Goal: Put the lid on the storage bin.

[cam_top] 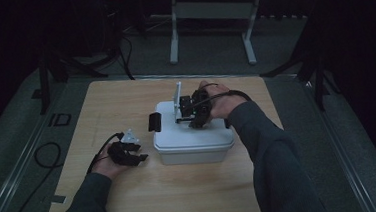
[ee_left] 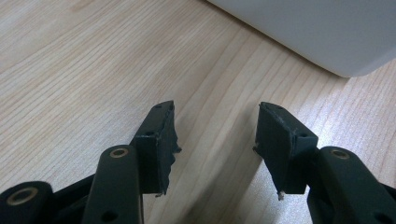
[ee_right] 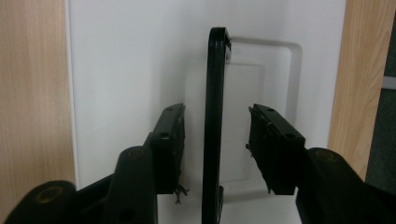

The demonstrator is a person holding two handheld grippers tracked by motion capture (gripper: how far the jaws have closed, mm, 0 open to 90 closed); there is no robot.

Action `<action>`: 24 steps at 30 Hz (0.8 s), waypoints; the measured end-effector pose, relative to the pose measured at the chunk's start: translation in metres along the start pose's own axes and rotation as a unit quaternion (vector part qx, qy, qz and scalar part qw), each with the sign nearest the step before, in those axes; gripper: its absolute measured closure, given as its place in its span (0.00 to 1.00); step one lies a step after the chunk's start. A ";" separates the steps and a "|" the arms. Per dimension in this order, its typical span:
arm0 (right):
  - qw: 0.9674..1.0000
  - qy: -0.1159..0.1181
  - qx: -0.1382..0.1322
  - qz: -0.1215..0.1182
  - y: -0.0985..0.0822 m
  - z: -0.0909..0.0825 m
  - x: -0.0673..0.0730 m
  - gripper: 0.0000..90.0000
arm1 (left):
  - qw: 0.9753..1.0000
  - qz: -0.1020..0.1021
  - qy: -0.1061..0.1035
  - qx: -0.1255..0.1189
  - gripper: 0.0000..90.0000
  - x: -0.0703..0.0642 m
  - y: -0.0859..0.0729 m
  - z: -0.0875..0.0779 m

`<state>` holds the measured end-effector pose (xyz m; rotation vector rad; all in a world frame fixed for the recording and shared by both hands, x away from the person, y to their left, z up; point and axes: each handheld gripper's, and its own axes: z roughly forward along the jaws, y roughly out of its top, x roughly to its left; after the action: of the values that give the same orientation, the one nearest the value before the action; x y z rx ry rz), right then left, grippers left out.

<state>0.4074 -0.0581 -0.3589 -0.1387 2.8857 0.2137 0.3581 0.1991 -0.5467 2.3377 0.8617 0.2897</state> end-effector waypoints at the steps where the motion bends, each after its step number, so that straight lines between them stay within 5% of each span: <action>1: 1.000 0.000 0.000 0.001 0.000 0.000 0.000 0.59 | 1.000 0.000 0.000 0.000 0.53 0.000 0.000 0.000; 12: 1.000 -0.003 -0.013 0.016 -0.003 -0.004 -0.003 0.45 | 1.000 0.001 0.000 -0.001 0.53 0.000 0.000 0.000; 24: 0.999 -0.017 -0.018 0.024 -0.007 -0.010 -0.005 0.41 | 1.000 0.003 0.000 0.001 0.53 0.000 0.001 0.001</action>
<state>0.4102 -0.0659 -0.3491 -0.0719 2.8548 0.2746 0.3590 0.1984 -0.5466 2.3424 0.8563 0.2911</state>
